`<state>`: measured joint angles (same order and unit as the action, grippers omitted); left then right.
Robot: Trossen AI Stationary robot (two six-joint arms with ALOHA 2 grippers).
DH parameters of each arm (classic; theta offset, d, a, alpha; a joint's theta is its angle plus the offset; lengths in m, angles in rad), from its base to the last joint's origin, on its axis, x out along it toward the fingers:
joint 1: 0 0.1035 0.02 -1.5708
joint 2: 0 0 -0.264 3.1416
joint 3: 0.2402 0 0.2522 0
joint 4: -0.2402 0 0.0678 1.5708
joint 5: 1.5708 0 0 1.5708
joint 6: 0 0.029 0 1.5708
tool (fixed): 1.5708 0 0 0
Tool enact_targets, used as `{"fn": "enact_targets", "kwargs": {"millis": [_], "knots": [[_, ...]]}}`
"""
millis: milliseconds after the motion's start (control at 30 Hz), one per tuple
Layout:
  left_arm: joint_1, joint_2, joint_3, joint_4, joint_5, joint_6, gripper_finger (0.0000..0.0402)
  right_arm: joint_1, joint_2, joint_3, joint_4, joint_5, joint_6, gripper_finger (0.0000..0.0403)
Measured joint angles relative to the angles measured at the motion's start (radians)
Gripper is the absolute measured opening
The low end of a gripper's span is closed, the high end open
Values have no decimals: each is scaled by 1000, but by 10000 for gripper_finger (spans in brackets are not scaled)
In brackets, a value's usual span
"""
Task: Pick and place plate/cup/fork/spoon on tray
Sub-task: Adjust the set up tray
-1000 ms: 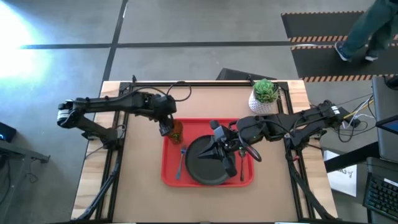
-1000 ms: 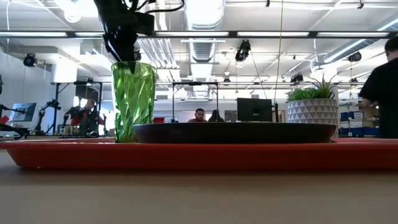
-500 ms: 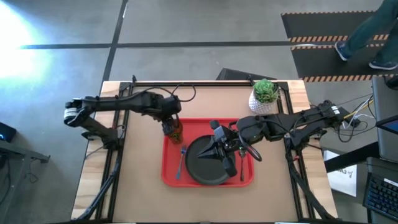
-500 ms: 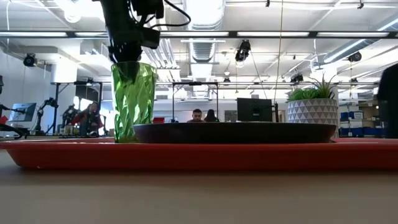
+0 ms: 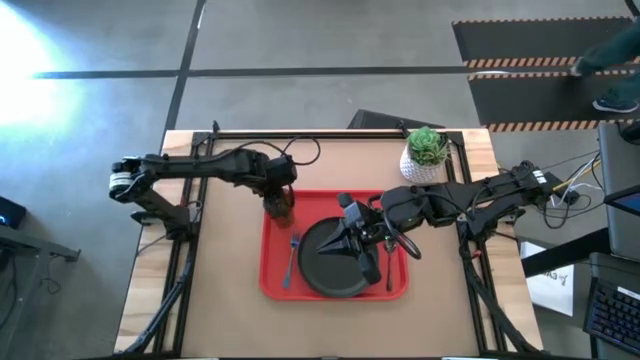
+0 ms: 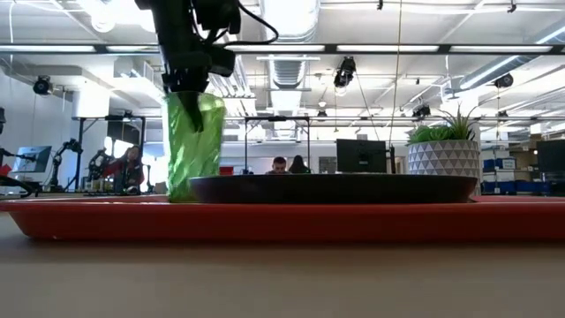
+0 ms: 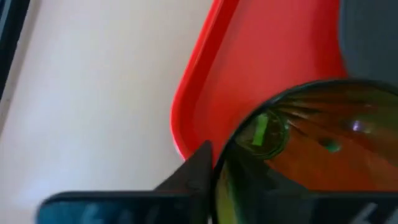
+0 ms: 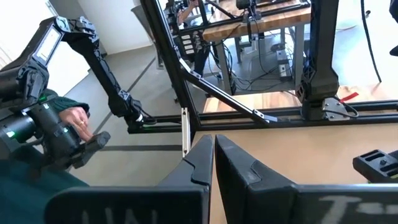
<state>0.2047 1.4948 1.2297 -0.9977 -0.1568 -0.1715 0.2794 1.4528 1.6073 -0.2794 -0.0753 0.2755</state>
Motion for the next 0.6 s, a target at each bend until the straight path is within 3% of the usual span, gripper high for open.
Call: {"fn": "enact_targets", "kwargs": {"millis": [400, 600], "knots": [[-1, 4, 4, 200, 40, -2, 1, 0, 0, 0, 0, 24, 1, 9], [-1, 37, 4, 212, 87, -6, 1, 0, 0, 0, 4, 26, 3, 9]]}}
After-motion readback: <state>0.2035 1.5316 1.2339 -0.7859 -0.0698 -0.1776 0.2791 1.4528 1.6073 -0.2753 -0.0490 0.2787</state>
